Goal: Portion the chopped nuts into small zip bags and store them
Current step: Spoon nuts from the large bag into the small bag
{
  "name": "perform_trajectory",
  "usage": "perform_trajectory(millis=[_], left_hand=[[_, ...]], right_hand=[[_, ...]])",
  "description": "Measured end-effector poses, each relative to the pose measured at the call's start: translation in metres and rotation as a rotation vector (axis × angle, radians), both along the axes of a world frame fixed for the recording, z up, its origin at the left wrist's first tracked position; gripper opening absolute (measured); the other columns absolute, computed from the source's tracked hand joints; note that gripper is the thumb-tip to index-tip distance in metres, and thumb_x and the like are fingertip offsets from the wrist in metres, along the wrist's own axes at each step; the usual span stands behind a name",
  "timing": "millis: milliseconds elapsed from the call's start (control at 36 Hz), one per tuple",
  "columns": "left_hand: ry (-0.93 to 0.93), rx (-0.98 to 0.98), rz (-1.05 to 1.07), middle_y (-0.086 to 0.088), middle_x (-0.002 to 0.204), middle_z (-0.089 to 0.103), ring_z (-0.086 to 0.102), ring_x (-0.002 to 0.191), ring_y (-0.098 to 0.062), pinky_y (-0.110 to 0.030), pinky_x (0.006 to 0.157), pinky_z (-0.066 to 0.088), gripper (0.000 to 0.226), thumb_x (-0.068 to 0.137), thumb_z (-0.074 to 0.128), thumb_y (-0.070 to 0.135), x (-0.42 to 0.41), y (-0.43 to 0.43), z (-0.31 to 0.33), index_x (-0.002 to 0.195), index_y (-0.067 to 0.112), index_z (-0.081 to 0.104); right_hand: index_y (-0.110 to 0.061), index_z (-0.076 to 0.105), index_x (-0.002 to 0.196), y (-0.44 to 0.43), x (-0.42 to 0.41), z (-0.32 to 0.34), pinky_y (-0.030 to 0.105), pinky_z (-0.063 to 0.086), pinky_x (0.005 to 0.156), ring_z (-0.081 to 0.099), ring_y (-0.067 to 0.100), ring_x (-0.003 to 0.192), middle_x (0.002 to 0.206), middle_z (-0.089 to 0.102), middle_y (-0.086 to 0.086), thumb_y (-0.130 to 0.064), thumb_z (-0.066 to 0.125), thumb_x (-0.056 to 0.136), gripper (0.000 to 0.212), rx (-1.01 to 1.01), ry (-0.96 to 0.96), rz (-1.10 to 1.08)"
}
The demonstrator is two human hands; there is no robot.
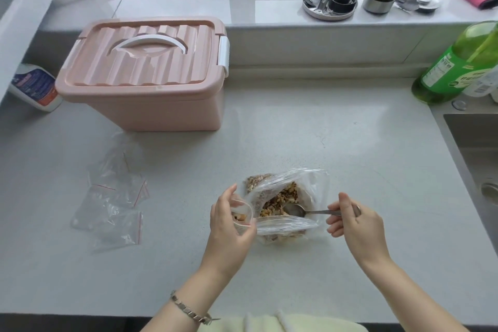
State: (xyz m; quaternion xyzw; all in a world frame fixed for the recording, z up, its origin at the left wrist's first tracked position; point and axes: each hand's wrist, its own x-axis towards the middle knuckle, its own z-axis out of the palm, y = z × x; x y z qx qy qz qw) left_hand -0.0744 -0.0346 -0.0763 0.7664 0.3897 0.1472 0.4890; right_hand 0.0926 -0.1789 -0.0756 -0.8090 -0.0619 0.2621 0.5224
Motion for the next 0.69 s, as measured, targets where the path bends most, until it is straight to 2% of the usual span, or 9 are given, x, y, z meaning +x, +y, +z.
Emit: perform_trajectory(millis=[139,333,389,528,639,694], left_hand=[[-0.009,0.011,0.011,0.015,0.110,0.041,0.037,0.107,0.010,0.002,0.082,0.032,0.065,0.084,0.062,0.008,-0.002,0.001,-0.001,0.120,0.045,0.023],[-0.016,-0.003,0.011,0.014,0.109,0.040,0.037,0.105,0.011,0.002,0.081,0.033,0.065,0.085,0.061,0.008,-0.002,-0.001,-0.001,0.121,0.045,0.022],[-0.012,-0.004,0.010,0.015,0.110,0.040,0.037,0.107,0.011,0.000,0.083,0.034,0.065,0.085,0.062,0.009,-0.001,-0.001,0.000,0.122,0.045,0.022],[0.010,-0.026,-0.002,0.009,0.115,0.040,0.038,0.110,0.005,-0.014,0.093,0.034,0.064,0.085,0.061,0.012,0.000,-0.001,0.000,0.125,0.043,0.021],[0.025,-0.024,-0.023,0.009,0.115,0.040,0.037,0.109,0.006,-0.001,0.087,0.032,0.063,0.086,0.061,0.012,0.003,-0.001,0.000,0.126,0.041,0.022],[0.037,-0.022,-0.035,0.008,0.116,0.039,0.038,0.109,0.002,-0.002,0.089,0.031,0.064,0.085,0.061,0.012,0.005,-0.001,0.000,0.126,0.040,0.021]], right_hand=[[-0.001,0.059,0.074,0.009,-0.006,-0.013,0.019,0.049,0.040,0.058,0.013,0.039,0.048,0.061,0.007,-0.029,0.042,0.096,0.040,0.054,0.171,-0.083],[0.000,0.061,0.080,0.003,-0.004,-0.023,0.017,0.049,0.040,0.061,0.012,0.041,0.049,0.065,0.008,-0.035,0.040,0.097,0.044,0.093,0.392,-0.223],[-0.001,0.061,0.079,0.000,-0.001,-0.022,0.016,0.049,0.040,0.061,0.011,0.041,0.049,0.065,0.008,-0.035,0.040,0.097,0.044,0.105,0.407,-0.237],[-0.002,0.061,0.080,-0.009,0.007,-0.012,0.015,0.048,0.041,0.059,0.009,0.040,0.060,0.064,0.015,-0.036,0.039,0.097,0.044,0.136,0.422,-0.247],[0.000,0.060,0.080,-0.012,0.013,0.006,0.015,0.048,0.040,0.057,0.010,0.039,0.052,0.063,0.011,-0.035,0.039,0.097,0.044,0.153,0.379,-0.215],[0.000,0.060,0.079,-0.011,0.016,0.018,0.016,0.047,0.039,0.056,0.010,0.038,0.049,0.063,0.009,-0.036,0.040,0.097,0.044,0.155,0.344,-0.193]])
